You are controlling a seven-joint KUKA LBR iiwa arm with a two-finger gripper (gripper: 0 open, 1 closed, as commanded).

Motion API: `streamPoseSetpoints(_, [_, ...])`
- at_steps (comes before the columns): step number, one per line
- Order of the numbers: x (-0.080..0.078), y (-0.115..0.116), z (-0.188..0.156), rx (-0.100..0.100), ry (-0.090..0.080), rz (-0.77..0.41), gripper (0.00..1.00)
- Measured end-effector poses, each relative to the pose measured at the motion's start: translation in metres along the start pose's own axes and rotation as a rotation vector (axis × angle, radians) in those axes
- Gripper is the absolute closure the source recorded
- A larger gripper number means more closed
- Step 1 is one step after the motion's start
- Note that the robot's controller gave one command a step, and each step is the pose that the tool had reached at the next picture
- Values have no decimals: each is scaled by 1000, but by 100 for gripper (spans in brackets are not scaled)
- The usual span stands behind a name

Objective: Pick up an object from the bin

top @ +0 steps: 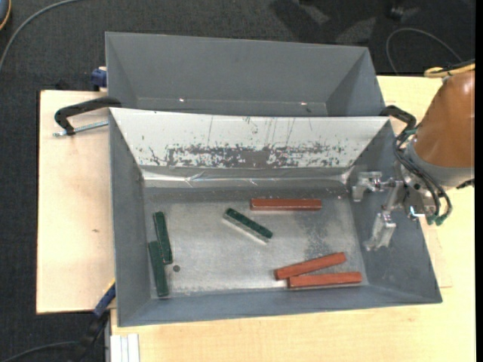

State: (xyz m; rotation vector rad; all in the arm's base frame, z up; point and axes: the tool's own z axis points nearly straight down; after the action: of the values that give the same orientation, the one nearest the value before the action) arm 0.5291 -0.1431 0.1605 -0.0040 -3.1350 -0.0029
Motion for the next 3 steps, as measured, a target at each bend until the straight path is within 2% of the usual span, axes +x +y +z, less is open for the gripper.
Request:
streamPoseSetpoints(1, [39,7,94,-1,1,-107,0])
streamPoseSetpoints(2, [22,48,90,0,-12,254,0])
streamPoseSetpoints(3, [22,47,89,1,-12,254,100])
